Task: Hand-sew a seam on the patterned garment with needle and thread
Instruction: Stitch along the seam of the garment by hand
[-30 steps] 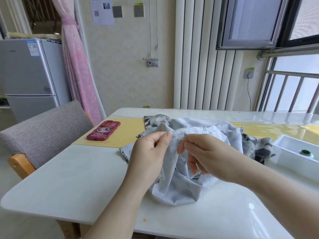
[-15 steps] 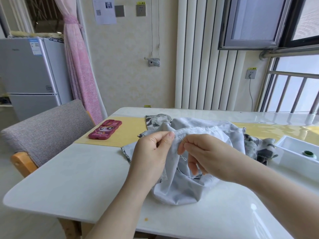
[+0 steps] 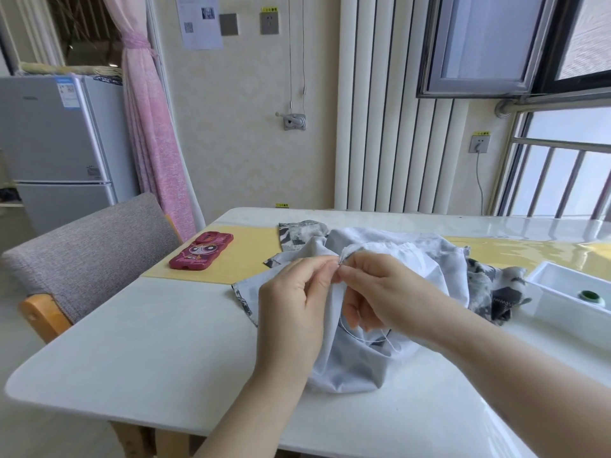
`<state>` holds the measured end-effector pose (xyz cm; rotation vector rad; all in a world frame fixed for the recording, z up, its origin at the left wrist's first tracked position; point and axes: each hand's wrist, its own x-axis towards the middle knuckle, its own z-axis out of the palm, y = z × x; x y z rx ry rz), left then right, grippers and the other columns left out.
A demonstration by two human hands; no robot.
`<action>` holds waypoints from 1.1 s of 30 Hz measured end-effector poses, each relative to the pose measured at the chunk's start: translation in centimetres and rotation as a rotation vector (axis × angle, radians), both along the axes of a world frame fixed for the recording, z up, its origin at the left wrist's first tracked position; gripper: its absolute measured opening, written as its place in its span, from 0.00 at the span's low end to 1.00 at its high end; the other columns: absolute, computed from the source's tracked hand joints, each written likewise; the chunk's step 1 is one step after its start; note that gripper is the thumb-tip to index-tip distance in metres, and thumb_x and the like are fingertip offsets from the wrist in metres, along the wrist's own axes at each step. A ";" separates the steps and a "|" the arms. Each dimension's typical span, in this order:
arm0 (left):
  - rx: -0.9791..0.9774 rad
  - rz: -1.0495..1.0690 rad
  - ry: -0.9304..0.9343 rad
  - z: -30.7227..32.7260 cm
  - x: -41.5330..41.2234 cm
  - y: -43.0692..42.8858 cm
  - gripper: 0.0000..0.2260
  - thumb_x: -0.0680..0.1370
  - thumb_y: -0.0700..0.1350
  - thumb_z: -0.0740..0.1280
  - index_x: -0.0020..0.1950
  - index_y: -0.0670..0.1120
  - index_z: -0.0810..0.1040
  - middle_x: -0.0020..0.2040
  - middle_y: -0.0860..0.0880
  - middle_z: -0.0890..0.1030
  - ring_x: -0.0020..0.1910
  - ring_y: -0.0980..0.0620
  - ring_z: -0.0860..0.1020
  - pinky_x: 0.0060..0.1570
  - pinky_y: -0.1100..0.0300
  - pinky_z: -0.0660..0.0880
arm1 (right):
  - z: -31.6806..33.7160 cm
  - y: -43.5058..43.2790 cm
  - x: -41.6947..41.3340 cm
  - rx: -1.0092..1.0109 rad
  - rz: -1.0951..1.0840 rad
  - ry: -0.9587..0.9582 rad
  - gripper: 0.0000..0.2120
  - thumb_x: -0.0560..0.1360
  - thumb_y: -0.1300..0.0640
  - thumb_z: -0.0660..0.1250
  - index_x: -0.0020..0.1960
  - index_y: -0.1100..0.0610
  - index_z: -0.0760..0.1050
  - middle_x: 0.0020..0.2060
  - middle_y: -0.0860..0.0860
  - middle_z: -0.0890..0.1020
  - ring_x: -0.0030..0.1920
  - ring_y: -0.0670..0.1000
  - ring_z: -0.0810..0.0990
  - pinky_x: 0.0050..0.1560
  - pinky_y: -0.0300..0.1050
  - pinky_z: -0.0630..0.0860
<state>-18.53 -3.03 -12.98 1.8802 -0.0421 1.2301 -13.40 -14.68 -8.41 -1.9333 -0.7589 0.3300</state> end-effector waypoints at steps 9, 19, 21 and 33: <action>-0.739 -0.349 0.171 -0.6 1.4 0.7 0.12 0.76 0.51 0.68 0.54 0.45 0.83 0.51 0.46 0.85 0.57 0.46 0.80 0.64 0.43 0.72 | -0.3 -1.4 -0.1 0.259 0.053 -0.269 0.05 0.77 0.59 0.64 0.43 0.55 0.73 0.32 0.49 0.81 0.27 0.48 0.71 0.30 0.46 0.71; -0.773 -0.399 0.163 -0.7 1.2 0.7 0.12 0.76 0.51 0.67 0.53 0.44 0.83 0.49 0.44 0.85 0.52 0.46 0.82 0.59 0.43 0.75 | -0.8 -1.4 -0.3 0.163 0.097 -0.429 0.04 0.74 0.55 0.69 0.44 0.46 0.79 0.39 0.45 0.84 0.38 0.46 0.82 0.45 0.47 0.78; -0.699 -0.384 0.157 -0.5 0.9 0.2 0.12 0.74 0.53 0.67 0.50 0.47 0.84 0.44 0.48 0.85 0.44 0.52 0.83 0.51 0.47 0.77 | -0.8 -0.8 0.1 0.194 0.069 -0.460 0.07 0.74 0.59 0.70 0.42 0.47 0.77 0.37 0.43 0.84 0.34 0.44 0.80 0.42 0.47 0.78; -0.471 -0.378 0.140 -0.3 -0.2 0.5 0.10 0.76 0.56 0.67 0.49 0.53 0.84 0.42 0.47 0.80 0.41 0.50 0.74 0.48 0.52 0.72 | 2.2 -0.6 2.7 -0.068 -0.068 -0.364 0.12 0.75 0.46 0.66 0.45 0.52 0.84 0.44 0.49 0.83 0.47 0.46 0.79 0.49 0.40 0.71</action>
